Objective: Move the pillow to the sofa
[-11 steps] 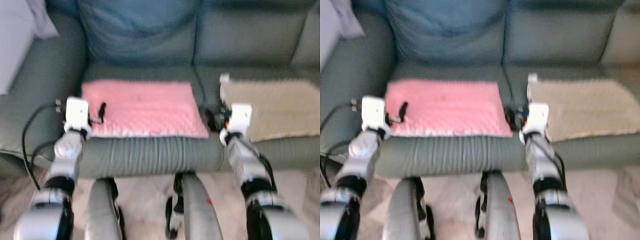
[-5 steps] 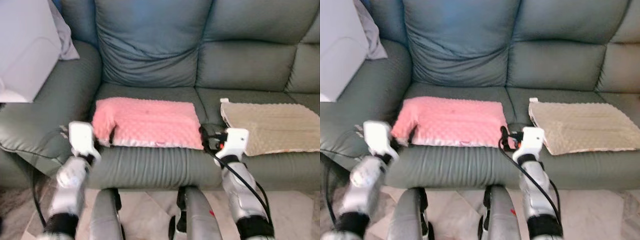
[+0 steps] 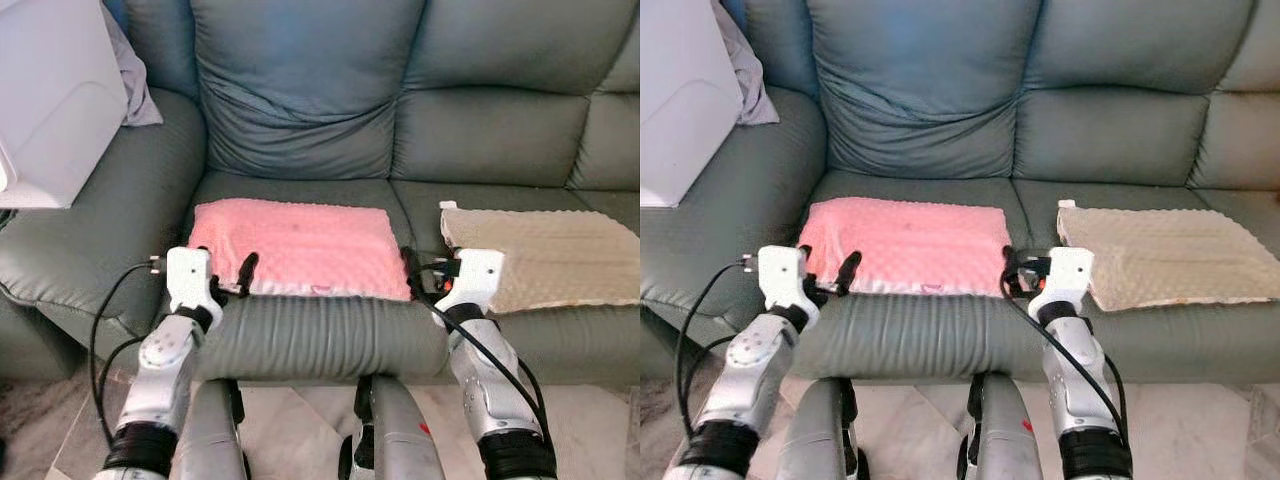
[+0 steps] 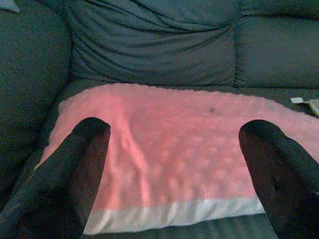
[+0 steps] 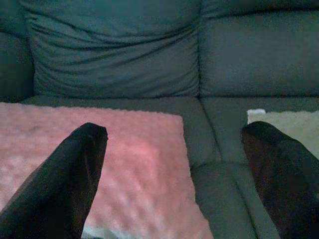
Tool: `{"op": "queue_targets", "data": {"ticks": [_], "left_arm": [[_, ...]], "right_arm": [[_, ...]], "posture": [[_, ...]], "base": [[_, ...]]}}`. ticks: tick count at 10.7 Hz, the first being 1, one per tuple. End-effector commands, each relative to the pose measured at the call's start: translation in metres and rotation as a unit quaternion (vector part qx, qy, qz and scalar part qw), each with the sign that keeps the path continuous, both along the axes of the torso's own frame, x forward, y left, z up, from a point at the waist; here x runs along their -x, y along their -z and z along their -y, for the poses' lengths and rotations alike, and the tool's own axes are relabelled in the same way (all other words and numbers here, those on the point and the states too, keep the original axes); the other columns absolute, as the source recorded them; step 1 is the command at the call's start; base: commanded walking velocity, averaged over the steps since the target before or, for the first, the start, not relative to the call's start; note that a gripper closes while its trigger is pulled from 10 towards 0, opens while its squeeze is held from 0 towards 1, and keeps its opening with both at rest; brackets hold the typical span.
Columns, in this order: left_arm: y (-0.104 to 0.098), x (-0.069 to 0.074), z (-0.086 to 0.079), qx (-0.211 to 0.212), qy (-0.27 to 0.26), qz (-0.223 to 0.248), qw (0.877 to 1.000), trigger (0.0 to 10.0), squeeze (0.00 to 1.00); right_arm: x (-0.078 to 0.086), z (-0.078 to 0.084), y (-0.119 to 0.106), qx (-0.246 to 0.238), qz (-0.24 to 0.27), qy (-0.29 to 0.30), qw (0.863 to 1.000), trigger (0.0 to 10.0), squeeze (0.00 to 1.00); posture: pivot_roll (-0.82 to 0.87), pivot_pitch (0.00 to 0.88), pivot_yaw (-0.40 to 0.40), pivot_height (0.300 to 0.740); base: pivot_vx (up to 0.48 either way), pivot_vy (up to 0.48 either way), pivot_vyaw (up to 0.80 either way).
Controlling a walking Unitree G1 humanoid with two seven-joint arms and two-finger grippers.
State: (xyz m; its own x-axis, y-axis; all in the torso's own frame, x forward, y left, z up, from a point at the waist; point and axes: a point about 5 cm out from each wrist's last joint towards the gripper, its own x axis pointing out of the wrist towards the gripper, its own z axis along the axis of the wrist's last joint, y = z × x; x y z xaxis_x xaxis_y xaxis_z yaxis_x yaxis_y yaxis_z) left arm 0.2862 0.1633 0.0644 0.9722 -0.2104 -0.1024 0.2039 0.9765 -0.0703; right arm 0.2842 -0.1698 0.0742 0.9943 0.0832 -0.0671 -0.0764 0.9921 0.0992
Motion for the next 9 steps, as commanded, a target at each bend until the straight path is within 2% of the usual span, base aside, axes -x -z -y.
{"op": "queue_targets", "data": {"ticks": [1,5,9], "left_arm": [[-0.005,-0.0057,0.002,-0.003,-0.001,0.004,1.0,10.0,0.0],[-0.0061,-0.0113,0.007,-0.002,-0.003,0.005,1.0,10.0,0.0],[-0.0042,-0.0145,0.0066,0.002,-0.016,-0.004,1.0,10.0,0.0]], "right_arm": [[-0.0057,0.0007,-0.0139,0.005,0.023,-0.005,1.0,10.0,0.0],[-0.0068,0.0016,-0.0166,0.007,0.02,-0.008,1.0,10.0,0.0],[-0.0082,0.0012,-0.0175,0.014,0.017,-0.015,1.0,10.0,0.0]], "posture": [[-0.06,0.0,-0.067,0.669],[-0.08,0.0,-0.075,0.739],[-0.08,0.0,-0.083,0.74]], "base": [[0.0,0.0,0.0],[0.0,0.0,0.0],[0.0,0.0,0.0]]}}
